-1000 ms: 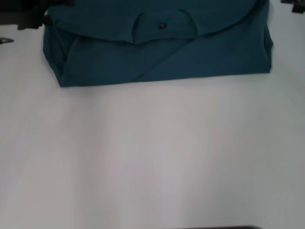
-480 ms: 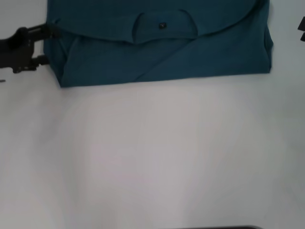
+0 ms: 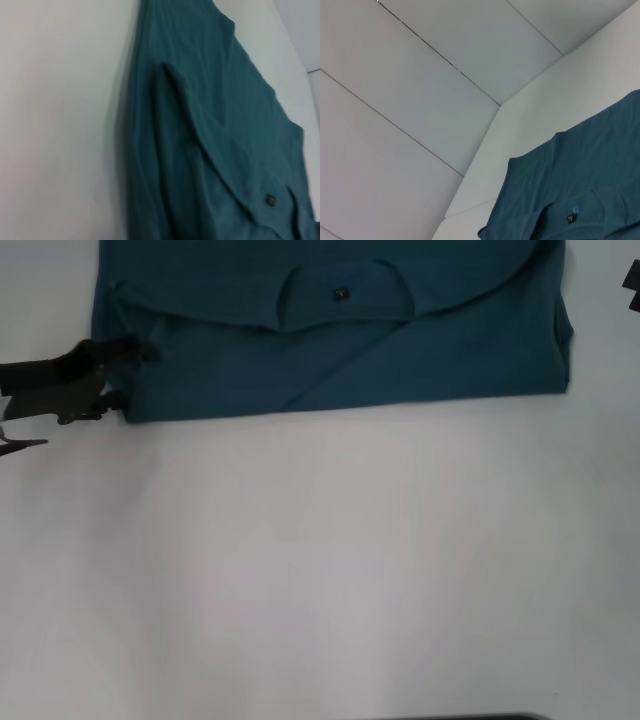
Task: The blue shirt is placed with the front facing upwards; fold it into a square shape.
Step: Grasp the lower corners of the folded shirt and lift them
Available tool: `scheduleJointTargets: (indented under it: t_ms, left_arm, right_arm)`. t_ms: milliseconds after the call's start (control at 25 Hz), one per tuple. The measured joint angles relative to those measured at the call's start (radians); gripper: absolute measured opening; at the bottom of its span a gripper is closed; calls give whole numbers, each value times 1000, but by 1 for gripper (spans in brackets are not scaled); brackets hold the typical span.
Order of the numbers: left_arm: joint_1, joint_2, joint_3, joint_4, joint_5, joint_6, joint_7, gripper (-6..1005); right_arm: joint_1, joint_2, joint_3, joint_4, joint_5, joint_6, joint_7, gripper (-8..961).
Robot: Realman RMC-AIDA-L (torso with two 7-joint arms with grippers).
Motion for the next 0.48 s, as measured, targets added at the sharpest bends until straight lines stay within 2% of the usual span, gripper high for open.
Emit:
scheduleJointTargets:
  t_ms: [320, 480]
  left_arm:
    - [-36, -17, 90, 0, 0, -31, -3, 859]
    - [-45, -8, 104, 3, 4, -33, -36, 832]
  right_arm:
    - [-8, 0, 10, 1, 6, -1, 1, 894]
    - [-9, -1, 23, 5, 9, -9, 2, 891]
